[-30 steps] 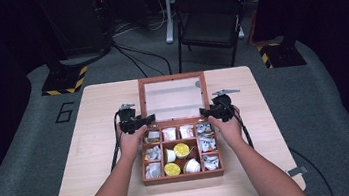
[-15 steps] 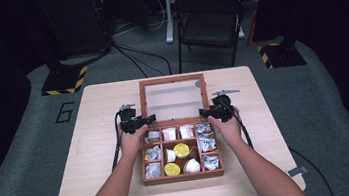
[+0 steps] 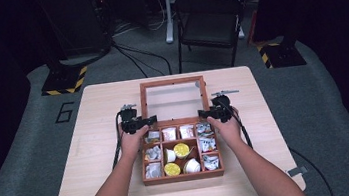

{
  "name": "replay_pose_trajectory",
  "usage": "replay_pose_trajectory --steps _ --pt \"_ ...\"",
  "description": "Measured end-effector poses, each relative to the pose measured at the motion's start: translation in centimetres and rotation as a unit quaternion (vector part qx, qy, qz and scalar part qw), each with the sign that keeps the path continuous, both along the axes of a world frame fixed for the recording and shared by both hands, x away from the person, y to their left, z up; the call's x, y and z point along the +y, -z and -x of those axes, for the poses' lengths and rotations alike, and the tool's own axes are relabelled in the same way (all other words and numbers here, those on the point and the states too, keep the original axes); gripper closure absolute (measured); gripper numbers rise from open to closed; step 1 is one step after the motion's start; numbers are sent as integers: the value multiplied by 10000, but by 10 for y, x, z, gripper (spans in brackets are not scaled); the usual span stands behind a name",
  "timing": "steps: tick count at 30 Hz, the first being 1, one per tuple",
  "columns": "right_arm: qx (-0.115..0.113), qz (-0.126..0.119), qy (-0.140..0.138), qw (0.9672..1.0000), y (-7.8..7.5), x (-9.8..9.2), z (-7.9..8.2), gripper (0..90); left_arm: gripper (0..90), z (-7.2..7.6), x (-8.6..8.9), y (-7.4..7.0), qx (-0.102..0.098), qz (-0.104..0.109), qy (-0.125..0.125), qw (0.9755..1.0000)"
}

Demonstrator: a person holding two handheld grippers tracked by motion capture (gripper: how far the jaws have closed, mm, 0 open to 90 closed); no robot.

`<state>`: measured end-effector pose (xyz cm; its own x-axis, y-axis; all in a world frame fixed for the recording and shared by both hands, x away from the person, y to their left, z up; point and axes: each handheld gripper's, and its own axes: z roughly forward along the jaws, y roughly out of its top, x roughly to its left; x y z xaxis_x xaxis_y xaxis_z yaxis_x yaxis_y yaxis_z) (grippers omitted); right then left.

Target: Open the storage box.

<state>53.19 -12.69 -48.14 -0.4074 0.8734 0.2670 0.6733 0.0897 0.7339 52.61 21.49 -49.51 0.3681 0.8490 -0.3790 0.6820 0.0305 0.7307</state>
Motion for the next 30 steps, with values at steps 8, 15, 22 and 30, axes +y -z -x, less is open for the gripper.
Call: replay_pose_trajectory --steps 8,15,22,30 --pt "31 -9 -23 10000 1 -1 0 403 326 -1 0 1 -29 -43 27 10000" --pt "127 -123 -15 9998 3 -2 -2 401 322 -2 1 2 27 7 11 10000" --pt "214 -234 -7 9995 5 -4 -4 401 314 -3 1 4 61 20 26 10000" --pt "403 -401 37 9984 8 -6 -6 401 313 -4 3 6 204 152 17 9997"
